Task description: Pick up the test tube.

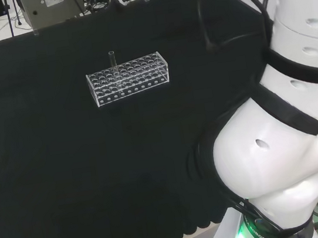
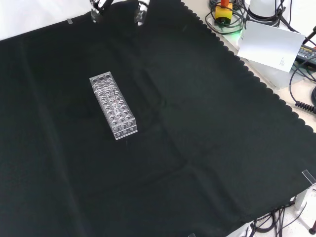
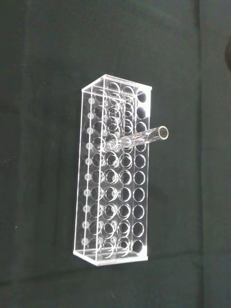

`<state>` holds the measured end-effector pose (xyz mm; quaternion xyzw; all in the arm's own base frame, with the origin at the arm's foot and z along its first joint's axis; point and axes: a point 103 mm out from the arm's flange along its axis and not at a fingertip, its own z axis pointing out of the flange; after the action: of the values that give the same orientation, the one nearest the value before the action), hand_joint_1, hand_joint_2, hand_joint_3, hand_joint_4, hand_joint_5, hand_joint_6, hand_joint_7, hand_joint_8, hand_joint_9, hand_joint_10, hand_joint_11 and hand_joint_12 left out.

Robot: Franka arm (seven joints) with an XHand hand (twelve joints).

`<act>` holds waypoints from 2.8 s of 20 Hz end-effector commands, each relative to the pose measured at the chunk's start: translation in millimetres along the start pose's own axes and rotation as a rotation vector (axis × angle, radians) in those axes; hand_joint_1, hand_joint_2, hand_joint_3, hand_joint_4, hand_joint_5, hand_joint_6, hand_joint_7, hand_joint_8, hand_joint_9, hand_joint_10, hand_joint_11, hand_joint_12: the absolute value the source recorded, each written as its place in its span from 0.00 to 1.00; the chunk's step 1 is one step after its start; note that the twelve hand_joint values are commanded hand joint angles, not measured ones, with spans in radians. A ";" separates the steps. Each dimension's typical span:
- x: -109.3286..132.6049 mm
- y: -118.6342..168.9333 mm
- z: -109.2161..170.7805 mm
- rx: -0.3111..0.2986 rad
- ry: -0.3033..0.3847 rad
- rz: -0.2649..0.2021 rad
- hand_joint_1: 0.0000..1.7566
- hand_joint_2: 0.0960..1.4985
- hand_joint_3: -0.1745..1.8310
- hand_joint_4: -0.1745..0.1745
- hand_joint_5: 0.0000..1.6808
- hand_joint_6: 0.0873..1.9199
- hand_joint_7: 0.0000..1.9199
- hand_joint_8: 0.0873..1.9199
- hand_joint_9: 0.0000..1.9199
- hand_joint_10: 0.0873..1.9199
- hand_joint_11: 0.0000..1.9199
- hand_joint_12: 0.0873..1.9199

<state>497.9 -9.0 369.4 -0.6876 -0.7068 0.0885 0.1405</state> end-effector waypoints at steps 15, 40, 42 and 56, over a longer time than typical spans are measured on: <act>13.6 104.5 58.4 0.129 -0.007 -0.041 0.44 0.54 0.24 0.12 0.24 0.04 0.21 0.45 0.17 0.48 0.08 0.81; 36.5 161.4 110.5 0.174 -0.074 -0.060 0.59 0.40 0.41 0.11 0.33 0.47 0.38 0.45 0.36 0.41 0.24 0.73; 37.0 163.0 115.6 0.185 -0.076 -0.061 0.59 0.40 0.41 0.11 0.33 0.47 0.38 0.45 0.36 0.41 0.24 0.73; 34.9 159.3 136.8 0.223 -0.084 -0.054 0.61 0.40 0.42 0.14 0.45 0.43 0.49 0.41 0.43 0.37 0.30 0.70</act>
<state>605.6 40.6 194.5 -0.6435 -0.7160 0.1905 0.1923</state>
